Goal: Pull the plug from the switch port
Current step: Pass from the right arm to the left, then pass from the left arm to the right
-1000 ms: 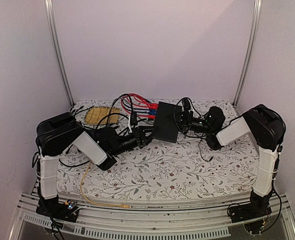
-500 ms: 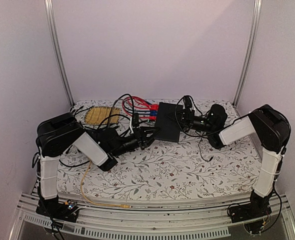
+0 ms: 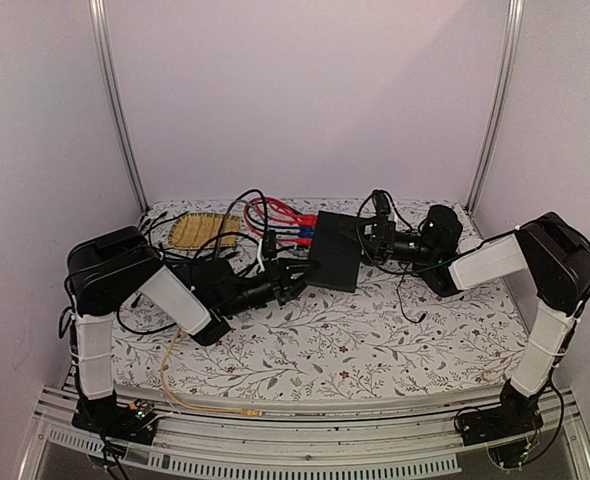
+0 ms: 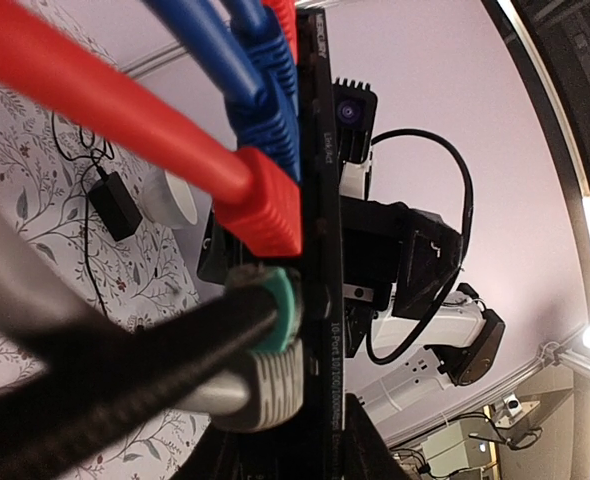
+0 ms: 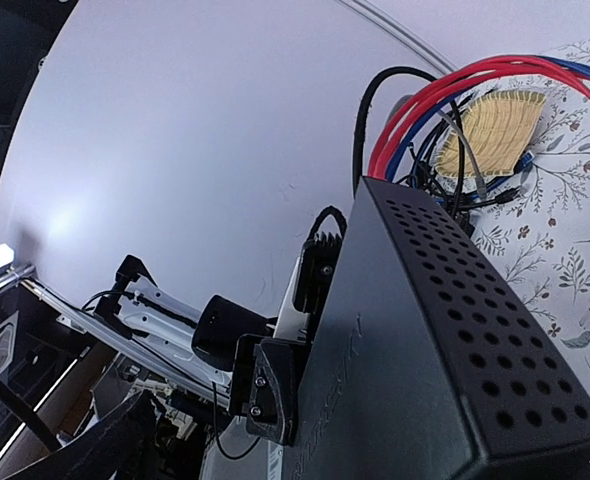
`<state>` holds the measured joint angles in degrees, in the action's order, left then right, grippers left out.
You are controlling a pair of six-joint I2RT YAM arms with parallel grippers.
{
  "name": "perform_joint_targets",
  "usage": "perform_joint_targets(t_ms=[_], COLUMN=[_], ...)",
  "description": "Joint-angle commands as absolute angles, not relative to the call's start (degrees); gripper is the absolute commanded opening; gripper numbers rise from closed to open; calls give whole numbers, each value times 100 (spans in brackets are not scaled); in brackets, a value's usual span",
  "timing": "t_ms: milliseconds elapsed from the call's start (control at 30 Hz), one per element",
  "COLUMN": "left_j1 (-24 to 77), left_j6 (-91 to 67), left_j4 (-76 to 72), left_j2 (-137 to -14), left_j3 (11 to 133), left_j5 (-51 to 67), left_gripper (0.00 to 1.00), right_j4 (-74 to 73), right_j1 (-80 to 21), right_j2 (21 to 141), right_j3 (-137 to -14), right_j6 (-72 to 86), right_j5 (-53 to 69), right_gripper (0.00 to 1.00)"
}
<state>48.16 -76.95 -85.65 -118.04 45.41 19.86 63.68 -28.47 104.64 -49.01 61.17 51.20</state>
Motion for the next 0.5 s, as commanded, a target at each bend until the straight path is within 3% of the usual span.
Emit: perform_joint_targets(t_ms=[0,267,467], left_j1=[4794,4692,4631], left_j6=[-7396,-7231,-7132], left_j4=[-9728,-9490,-9293], left_j2=[-11162,-10889,-10776], left_j3=[4572,4512,4414], left_j5=[1930,1964,1959], left_gripper=[0,0,0], right_j4=[5547,3391,2129], right_j1=[-2741,-2658,-2701], right_j2=[10058,9280,8432], right_j3=[-4677,-4543,-4583], right_j6=[5447,3710,2286], right_j5=[4979,3853,1814], right_gripper=[99,99,99])
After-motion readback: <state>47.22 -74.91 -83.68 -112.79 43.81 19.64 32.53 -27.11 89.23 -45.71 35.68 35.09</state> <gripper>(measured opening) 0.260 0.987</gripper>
